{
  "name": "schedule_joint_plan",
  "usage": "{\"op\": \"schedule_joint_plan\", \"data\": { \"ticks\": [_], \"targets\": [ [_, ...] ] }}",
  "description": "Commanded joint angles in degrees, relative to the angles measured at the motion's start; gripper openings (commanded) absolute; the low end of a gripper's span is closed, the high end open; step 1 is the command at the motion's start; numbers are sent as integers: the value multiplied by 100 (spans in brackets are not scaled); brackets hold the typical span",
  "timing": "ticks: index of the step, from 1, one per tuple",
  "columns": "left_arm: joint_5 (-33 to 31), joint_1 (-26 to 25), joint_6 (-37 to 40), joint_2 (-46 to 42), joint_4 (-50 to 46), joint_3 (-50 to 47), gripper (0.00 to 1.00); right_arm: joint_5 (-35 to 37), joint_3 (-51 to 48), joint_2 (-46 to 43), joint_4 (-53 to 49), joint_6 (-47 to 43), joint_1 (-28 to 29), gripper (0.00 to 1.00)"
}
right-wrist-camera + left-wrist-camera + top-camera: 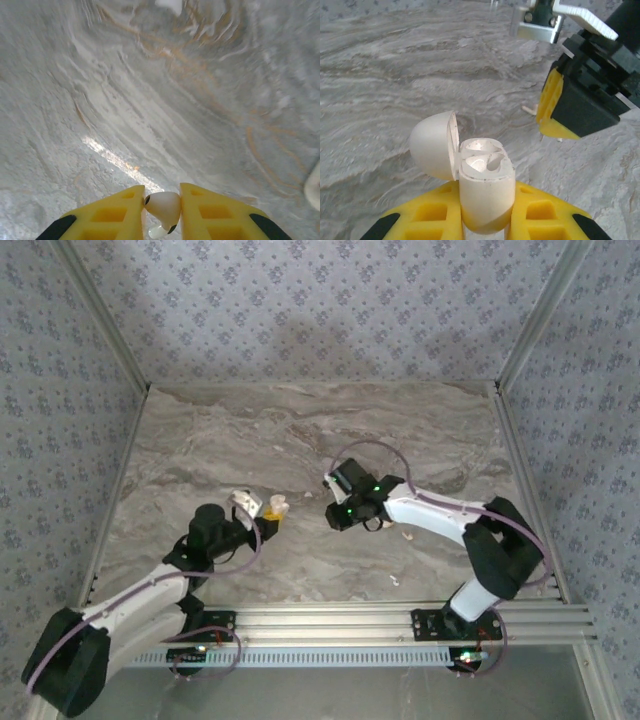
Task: Insert the wireless bluetooth earbuds into the charging case
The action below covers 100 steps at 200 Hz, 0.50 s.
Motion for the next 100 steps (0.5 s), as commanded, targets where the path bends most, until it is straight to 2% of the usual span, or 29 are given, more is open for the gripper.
{"op": "schedule_joint_plan", "data": {
  "ticks": [1, 51, 100],
  "targets": [
    [418, -115, 179, 459, 803, 356, 19, -539, -226, -390, 537, -46, -286, 24],
    [1060, -281, 567, 1586, 959, 1067, 18, -1088, -443, -1147, 743, -484, -845, 24],
    [1483, -373, 886, 2038, 845, 1527, 17, -1295, -339, -1769, 627, -1022, -914, 24]
  ]
}}
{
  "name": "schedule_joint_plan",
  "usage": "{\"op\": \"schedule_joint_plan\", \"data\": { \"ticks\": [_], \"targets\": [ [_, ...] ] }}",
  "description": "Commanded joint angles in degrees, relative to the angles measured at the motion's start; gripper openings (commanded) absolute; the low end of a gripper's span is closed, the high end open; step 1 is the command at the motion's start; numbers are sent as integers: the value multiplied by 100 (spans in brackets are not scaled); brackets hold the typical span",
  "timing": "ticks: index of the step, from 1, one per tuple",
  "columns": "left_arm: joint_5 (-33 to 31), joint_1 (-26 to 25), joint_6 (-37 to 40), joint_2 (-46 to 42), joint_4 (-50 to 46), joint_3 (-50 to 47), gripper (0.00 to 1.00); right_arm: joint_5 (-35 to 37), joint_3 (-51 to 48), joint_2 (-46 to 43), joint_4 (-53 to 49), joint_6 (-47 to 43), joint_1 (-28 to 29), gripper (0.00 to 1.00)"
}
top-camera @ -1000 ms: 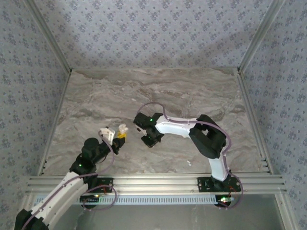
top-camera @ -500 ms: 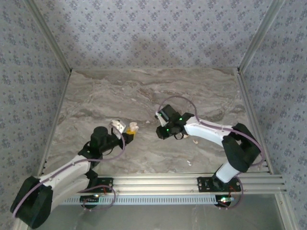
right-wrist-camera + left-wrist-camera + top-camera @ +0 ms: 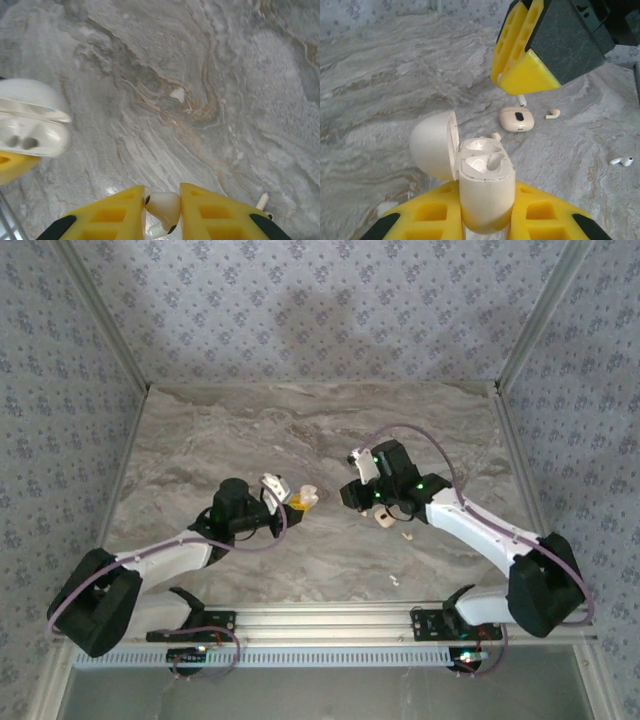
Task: Insert the wireless bluetooth earbuds into the charging case
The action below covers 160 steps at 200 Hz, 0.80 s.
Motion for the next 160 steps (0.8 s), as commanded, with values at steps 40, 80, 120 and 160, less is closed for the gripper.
{"op": "schedule_joint_plan", "data": {
  "ticks": [40, 80, 120, 160],
  "targets": [
    [809, -48, 181, 362, 406, 437, 17, -323, 329, -586, -47, -397, 107, 24],
    [1097, -51, -84, 542, 944, 489, 17, -407, 411, -680, 215, -423, 292, 24],
    [1142, -56, -381, 646, 1593, 396, 17, -547, 407, -767, 588, -425, 370, 24],
    [1239, -59, -587, 794, 1945, 411, 17, -321, 411, -807, 772, -687, 583, 23]
  ]
}}
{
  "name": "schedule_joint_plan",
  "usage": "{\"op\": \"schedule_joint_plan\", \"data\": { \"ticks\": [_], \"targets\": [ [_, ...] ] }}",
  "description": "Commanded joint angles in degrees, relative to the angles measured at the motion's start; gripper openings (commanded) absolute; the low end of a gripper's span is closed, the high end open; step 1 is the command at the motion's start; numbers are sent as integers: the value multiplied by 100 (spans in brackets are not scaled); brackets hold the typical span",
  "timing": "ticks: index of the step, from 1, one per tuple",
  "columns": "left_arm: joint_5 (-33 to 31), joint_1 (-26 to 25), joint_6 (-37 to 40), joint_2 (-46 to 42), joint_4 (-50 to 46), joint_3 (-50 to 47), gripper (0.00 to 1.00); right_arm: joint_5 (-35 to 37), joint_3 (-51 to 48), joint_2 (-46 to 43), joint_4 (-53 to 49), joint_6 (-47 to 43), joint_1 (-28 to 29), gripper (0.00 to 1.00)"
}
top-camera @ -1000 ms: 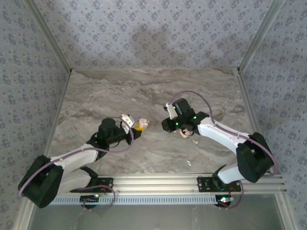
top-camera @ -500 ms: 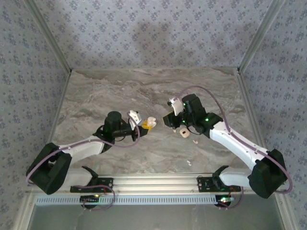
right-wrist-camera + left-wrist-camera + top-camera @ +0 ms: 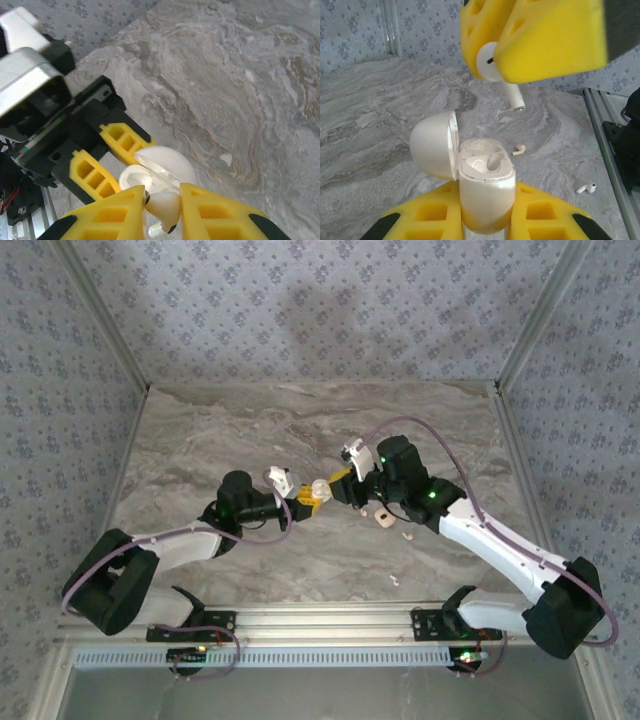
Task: Insert the wireless bluetooth earbuds into the charging case
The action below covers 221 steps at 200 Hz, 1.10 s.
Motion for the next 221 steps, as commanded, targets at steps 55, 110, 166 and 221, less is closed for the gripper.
{"op": "schedule_joint_plan", "data": {
  "ticks": [55, 110, 166, 221],
  "targets": [
    [232, -58, -346, 127, 702, 206, 17, 113, 245, 43, 231, -365, 195, 24],
    [241, -98, -349, 136, 713, 209, 17, 124, 291, 122, 318, -409, 195, 23],
    [240, -115, -406, 117, 766, 260, 17, 114, 318, 241, 361, -444, 204, 23],
    [172, -114, -474, 59, 814, 268, 17, 247, 299, 257, 197, -584, 228, 23]
  ]
}}
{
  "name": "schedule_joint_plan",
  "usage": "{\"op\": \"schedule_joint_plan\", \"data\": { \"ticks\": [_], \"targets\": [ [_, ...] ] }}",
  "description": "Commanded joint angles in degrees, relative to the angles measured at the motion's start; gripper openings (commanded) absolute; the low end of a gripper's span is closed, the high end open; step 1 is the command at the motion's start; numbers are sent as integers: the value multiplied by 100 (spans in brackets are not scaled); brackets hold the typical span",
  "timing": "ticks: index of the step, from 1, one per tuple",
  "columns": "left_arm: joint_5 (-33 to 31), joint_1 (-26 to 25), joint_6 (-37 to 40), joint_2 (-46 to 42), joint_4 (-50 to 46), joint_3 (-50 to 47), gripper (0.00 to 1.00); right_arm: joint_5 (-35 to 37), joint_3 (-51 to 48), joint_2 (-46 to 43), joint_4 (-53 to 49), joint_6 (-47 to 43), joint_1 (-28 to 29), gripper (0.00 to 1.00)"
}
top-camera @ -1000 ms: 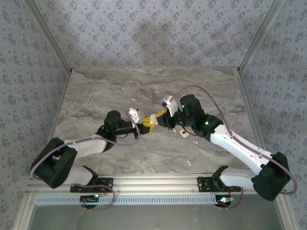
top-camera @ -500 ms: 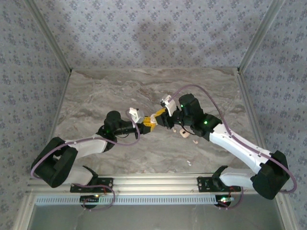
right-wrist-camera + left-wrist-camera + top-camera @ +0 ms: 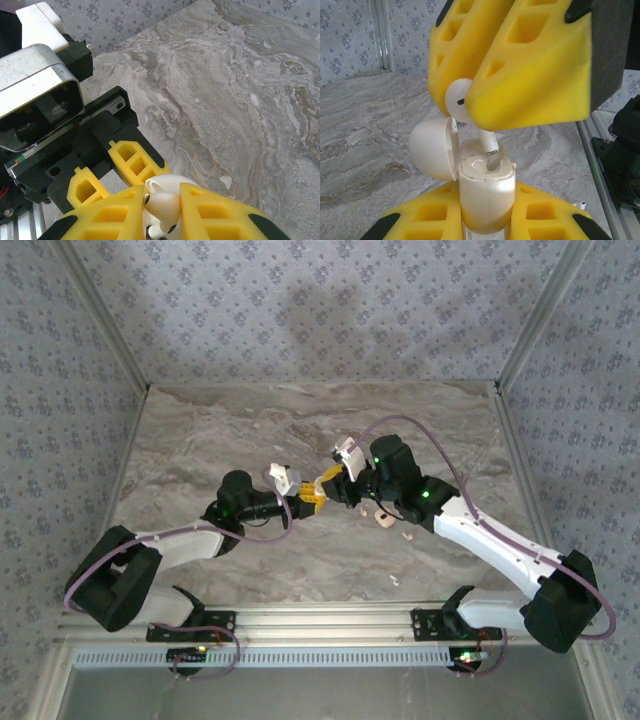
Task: Insert the wireless bluetooth earbuds into the charging case
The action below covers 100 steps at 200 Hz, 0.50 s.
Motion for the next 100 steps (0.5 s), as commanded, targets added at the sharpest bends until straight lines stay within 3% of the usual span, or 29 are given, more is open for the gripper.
{"op": "schedule_joint_plan", "data": {
  "ticks": [1, 100],
  "targets": [
    [66, -38, -72, -44, 327, 209, 17, 113, 186, 55, -94, -178, 46, 23],
    [-106, -36, -168, -94, 508, 191, 17, -49, 91, -23, -342, -394, 73, 23]
  ]
}}
